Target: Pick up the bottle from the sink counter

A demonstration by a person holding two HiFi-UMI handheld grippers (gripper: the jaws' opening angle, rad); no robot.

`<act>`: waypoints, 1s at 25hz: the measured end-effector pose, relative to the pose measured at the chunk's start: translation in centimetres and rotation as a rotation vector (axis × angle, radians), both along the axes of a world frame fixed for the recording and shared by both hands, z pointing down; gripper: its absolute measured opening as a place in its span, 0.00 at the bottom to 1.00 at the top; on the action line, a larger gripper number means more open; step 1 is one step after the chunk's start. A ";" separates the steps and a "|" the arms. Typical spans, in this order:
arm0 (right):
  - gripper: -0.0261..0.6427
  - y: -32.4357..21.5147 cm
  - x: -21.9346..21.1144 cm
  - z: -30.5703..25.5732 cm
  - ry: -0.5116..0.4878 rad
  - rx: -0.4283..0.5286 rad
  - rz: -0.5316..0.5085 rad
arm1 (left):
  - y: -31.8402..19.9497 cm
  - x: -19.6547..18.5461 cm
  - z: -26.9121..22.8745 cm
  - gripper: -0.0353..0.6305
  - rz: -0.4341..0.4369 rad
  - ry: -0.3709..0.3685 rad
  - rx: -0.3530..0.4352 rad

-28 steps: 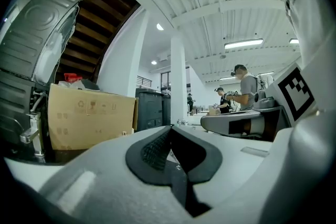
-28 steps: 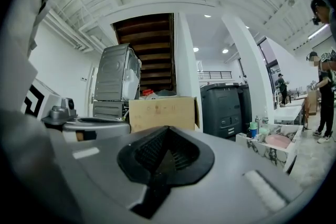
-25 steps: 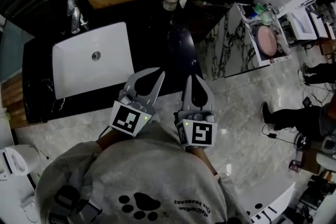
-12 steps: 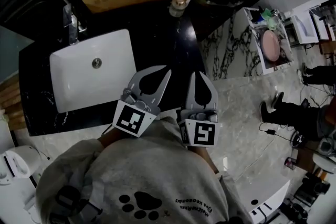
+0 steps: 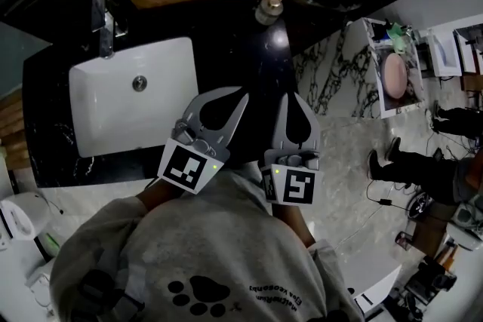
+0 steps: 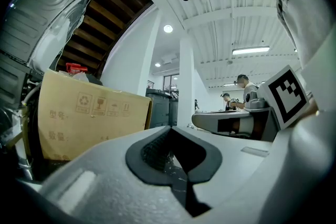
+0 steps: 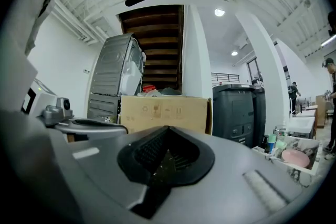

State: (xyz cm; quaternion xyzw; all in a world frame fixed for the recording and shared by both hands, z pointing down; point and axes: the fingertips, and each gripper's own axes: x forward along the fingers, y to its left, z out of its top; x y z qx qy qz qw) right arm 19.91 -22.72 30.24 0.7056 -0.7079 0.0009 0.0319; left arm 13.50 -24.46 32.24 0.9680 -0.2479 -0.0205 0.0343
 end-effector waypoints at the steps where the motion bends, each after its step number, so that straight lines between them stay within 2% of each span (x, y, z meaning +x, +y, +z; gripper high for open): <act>1: 0.04 -0.5 0.2 -0.1 0.006 0.003 -0.009 | -0.3 0.1 0.0 0.06 -0.007 0.004 -0.004; 5: 0.04 -2.6 1.3 0.2 0.019 0.009 -0.049 | -1.5 1.1 0.1 0.06 -0.026 0.009 -0.009; 9: 0.04 -4.1 2.8 1.9 0.041 -0.008 -0.092 | -2.4 1.9 1.1 0.06 -0.038 -0.026 0.004; 14: 0.04 -6.8 3.4 2.9 0.009 -0.006 -0.168 | -3.8 3.3 2.6 0.06 -0.062 -0.055 -0.005; 25: 0.04 -12.2 6.1 7.7 -0.006 -0.029 -0.196 | -6.7 6.3 6.0 0.06 -0.067 -0.042 -0.029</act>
